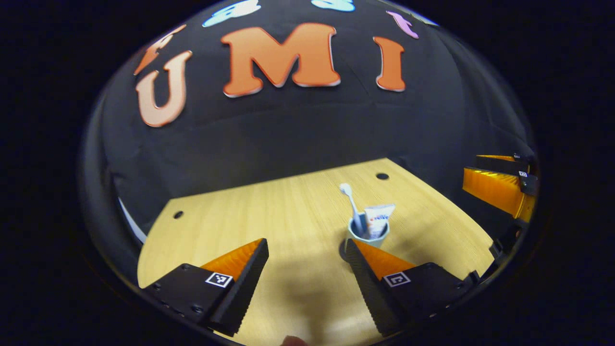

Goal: Put the toothbrush and toothpaste on the desktop into the cup, then pick up the cup and place it on the coaster on the desktop.

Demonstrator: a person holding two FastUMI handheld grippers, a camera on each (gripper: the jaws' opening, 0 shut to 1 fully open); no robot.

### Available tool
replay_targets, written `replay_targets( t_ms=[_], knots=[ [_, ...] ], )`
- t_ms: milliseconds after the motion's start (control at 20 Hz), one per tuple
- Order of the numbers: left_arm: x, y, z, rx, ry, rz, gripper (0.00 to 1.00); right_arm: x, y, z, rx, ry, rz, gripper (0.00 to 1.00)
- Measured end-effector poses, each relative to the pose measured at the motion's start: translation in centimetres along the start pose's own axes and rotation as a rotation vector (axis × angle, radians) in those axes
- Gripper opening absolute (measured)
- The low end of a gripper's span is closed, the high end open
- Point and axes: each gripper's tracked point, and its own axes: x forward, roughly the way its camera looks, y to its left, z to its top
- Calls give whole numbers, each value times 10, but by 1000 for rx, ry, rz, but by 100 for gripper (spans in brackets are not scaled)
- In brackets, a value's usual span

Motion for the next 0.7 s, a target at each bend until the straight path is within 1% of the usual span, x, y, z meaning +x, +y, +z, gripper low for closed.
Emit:
replay_targets(
  t_ms=[50, 100, 350, 550, 700],
  knots=[
    [-12, 10, 9, -14, -37, 32, 97, 0, 9, 13, -14, -32, 22, 90],
    [-16, 12, 9, -32, -74, 61, 97, 0, 20, 23, -23, -63, 45, 91],
    [-17, 19, 3, -108, -232, 195, 98, -10, 60, 60, -59, -178, 146, 90],
    [-22, 31, 8, -125, -344, 270, 98, -19, 76, 76, -79, -225, 165, 92],
    [-20, 42, 19, -145, -392, 275, 97, -30, 83, 88, -92, -255, 154, 93]
  ],
)
